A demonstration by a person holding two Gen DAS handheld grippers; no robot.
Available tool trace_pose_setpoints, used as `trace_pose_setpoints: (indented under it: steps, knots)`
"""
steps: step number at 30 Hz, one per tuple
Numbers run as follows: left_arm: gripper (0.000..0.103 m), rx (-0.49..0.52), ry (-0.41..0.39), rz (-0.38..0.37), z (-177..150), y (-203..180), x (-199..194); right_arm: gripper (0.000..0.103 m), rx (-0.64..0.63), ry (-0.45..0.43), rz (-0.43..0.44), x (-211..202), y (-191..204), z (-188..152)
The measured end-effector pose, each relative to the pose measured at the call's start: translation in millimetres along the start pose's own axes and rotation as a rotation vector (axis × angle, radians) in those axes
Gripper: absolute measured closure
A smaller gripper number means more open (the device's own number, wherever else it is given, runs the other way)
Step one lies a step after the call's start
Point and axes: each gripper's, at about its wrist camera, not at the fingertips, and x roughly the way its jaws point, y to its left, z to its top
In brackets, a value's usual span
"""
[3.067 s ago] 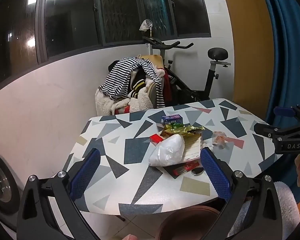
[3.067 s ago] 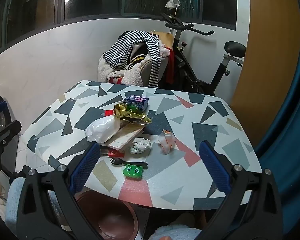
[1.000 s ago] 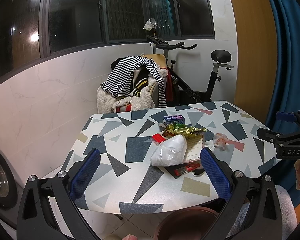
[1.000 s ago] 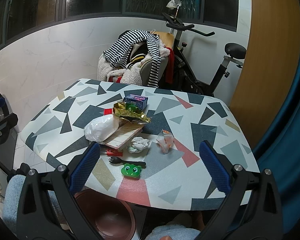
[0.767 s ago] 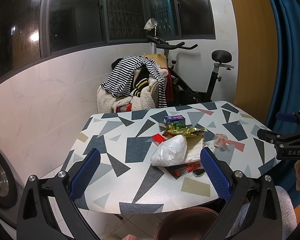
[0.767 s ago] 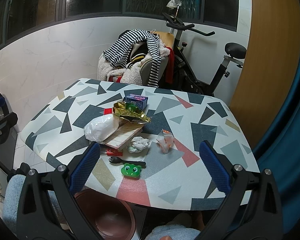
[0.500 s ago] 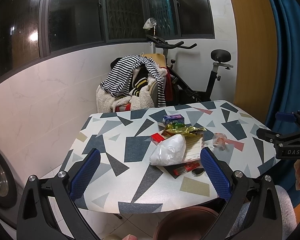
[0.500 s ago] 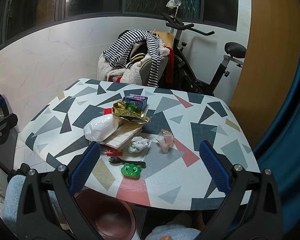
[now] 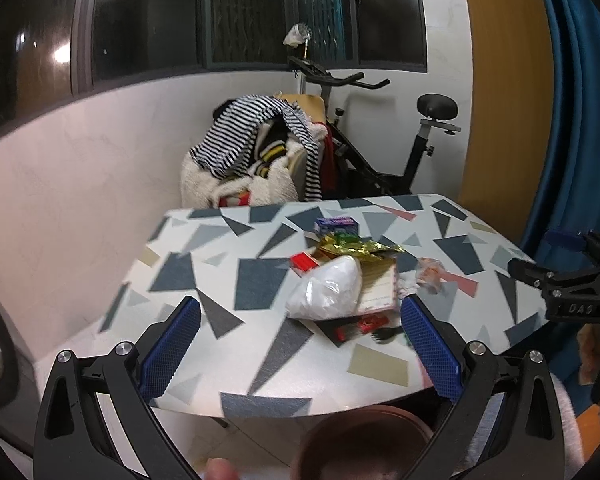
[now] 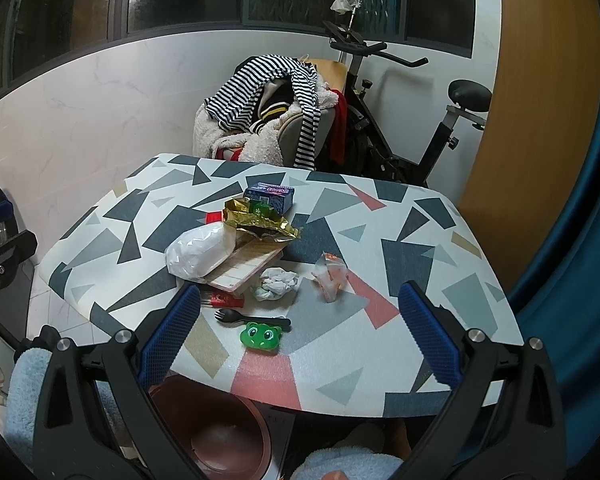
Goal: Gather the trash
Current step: 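Grasp the clear orange-printed wrapper with the right gripper while the left gripper grasps the gold foil wrapper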
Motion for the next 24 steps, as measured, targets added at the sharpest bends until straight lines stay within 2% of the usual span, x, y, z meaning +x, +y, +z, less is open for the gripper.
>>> trace_pose_setpoints:
  steps: [3, 5, 7, 11, 15, 17, 20, 24]
  knots:
    - [0.005, -0.044, 0.017, -0.052, -4, 7, 7, 0.006, -0.007, 0.013, -0.004, 6, 3, -6]
    - [0.005, -0.090, 0.045, -0.122, -9, 14, 15, 0.006, -0.004, 0.018, 0.010, 12, 2, -11]
    - [0.005, -0.122, 0.073, -0.145, -14, 18, 23, 0.006, 0.008, 0.030, 0.017, 18, -1, -15]
    - [0.005, -0.084, 0.079, -0.114, -26, 18, 34, 0.006, 0.071, 0.075, 0.027, 42, -16, -33]
    - [0.005, -0.073, 0.075, -0.107, -33, 18, 45, 0.006, 0.102, 0.122, -0.035, 68, -29, -46]
    - [0.005, -0.082, 0.078, -0.117, -36, 20, 53, 0.006, 0.135, 0.152, -0.038, 86, -40, -50]
    - [0.005, -0.078, 0.071, -0.082, -38, 22, 61, 0.006, 0.180, 0.163, -0.078, 113, -58, -49]
    - [0.005, -0.102, 0.092, -0.074, -40, 31, 77, 0.006, 0.209, 0.155, -0.057, 152, -73, -37]
